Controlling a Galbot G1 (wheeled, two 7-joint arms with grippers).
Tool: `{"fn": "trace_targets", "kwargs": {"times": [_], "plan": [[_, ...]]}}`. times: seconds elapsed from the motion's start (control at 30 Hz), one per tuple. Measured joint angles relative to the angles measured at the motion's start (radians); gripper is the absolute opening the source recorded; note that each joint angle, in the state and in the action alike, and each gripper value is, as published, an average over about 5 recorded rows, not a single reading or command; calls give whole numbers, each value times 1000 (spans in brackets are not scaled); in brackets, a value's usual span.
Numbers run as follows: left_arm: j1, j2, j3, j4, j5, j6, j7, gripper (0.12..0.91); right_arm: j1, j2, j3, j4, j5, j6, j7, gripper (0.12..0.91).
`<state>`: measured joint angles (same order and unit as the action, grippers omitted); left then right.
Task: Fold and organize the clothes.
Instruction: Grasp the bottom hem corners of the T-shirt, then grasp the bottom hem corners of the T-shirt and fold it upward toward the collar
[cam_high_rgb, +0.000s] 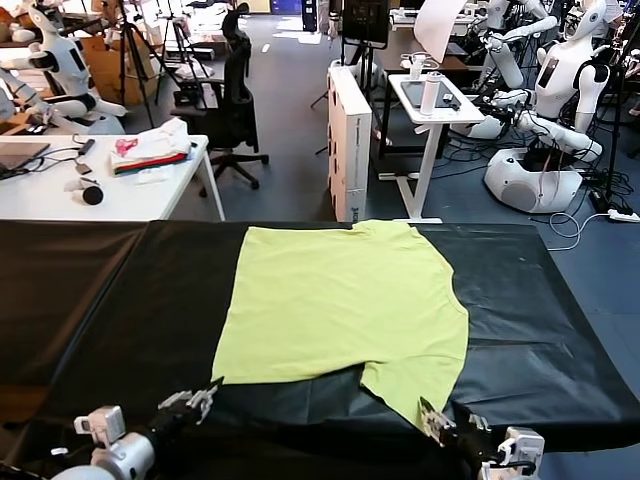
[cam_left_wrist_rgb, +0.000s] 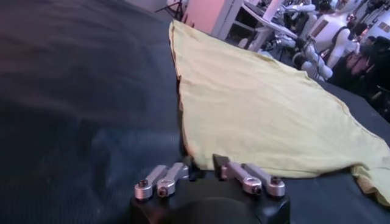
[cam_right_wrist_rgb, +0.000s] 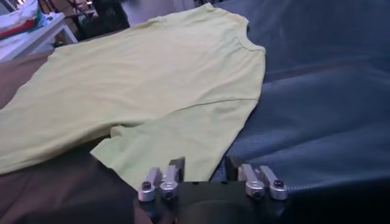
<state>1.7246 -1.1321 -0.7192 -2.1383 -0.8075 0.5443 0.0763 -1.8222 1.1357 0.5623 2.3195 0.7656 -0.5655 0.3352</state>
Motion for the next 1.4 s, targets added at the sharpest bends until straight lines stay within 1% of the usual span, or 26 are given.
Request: {"fn": "trace_targets", "kwargs": {"times": [0.33,0.47,0.6,0.8,1.03,1.27,1.4], "plan": [[-7,-2,6,7,1,-1,0,147,0,-3,7,-2,3,7,2,139],[-5,-3,5,8,2,-6,-1,147,-18,-10,17,19,2,20,7,139],[10,-4,-3,-7,2,-12,-8,147,-51,-21,34,53,-2,27,9,139],[57,4,-26,-53,-2,-18,-15,147,-126,-26,53,104,-24,41,10,139],[136,8,-59,-105,-5,-34,-15,147,-201,-24,50,138,-37,46,15,139],[197,1,-99,-129,-4,-53,-20,147,-237,-23,47,152,-32,52,36,139],[229,-2,-121,-132,-4,-74,-25,147,-228,-23,50,154,-32,73,30,139]]}}
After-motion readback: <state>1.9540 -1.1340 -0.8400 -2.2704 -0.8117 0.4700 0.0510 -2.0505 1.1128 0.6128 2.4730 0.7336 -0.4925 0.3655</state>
